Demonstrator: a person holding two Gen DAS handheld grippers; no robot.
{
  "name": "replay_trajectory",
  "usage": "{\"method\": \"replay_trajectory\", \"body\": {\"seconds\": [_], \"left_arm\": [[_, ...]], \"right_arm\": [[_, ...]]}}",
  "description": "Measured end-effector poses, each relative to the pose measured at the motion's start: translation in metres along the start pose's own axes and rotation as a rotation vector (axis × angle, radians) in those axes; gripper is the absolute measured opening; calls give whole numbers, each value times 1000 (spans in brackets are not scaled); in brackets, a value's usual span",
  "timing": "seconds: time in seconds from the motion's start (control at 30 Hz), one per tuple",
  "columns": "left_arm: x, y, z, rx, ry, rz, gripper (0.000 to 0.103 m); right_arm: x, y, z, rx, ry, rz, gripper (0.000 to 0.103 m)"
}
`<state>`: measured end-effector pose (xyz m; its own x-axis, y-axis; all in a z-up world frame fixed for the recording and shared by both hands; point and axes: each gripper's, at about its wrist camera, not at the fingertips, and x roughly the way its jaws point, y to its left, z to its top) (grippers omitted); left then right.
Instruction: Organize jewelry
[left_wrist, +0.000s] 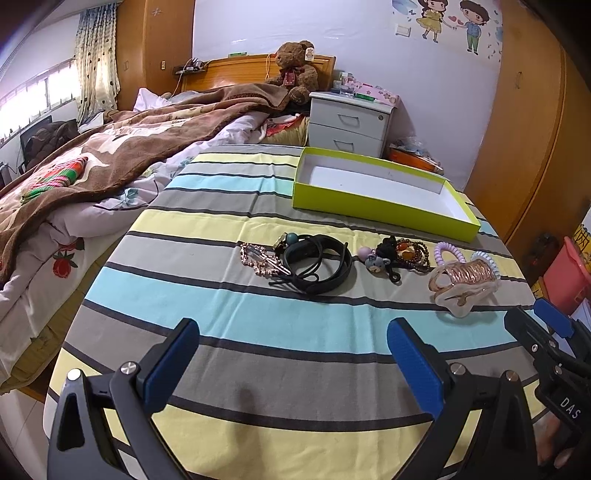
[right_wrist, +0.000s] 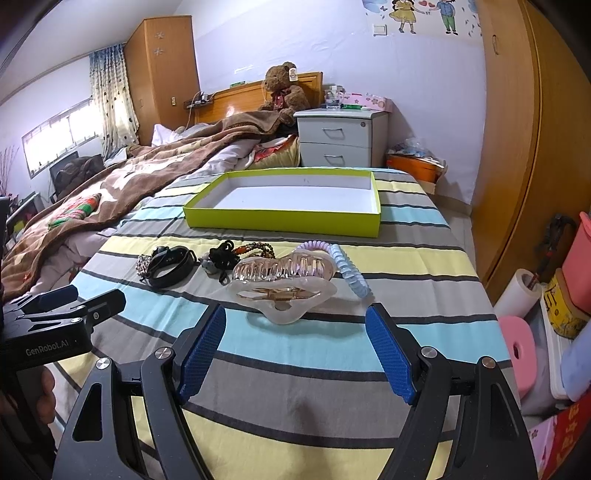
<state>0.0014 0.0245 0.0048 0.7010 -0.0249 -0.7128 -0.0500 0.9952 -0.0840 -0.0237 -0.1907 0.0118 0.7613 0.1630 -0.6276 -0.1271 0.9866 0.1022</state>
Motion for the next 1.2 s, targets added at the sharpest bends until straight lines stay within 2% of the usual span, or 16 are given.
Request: {"method": "replay_trajectory", "body": {"seconds": [0.5, 0.73, 0.87, 1.07, 1.2], "left_arm": [[3, 1, 1, 1, 11, 1, 103], [6, 7, 6, -17, 2, -6, 103], [11, 17, 13, -50, 14, -31, 103], [17, 25, 18, -59, 25, -24, 103], [20, 27, 20, -61, 28, -24, 103]], "right_arm": [[2, 1, -1, 2, 7, 19, 78], [14, -4, 3, 58, 30, 130, 78], [28, -6, 7, 124, 75, 204, 78], [48, -3, 13, 186, 122, 290, 78], [56, -3, 18, 228, 125, 313, 78]]}}
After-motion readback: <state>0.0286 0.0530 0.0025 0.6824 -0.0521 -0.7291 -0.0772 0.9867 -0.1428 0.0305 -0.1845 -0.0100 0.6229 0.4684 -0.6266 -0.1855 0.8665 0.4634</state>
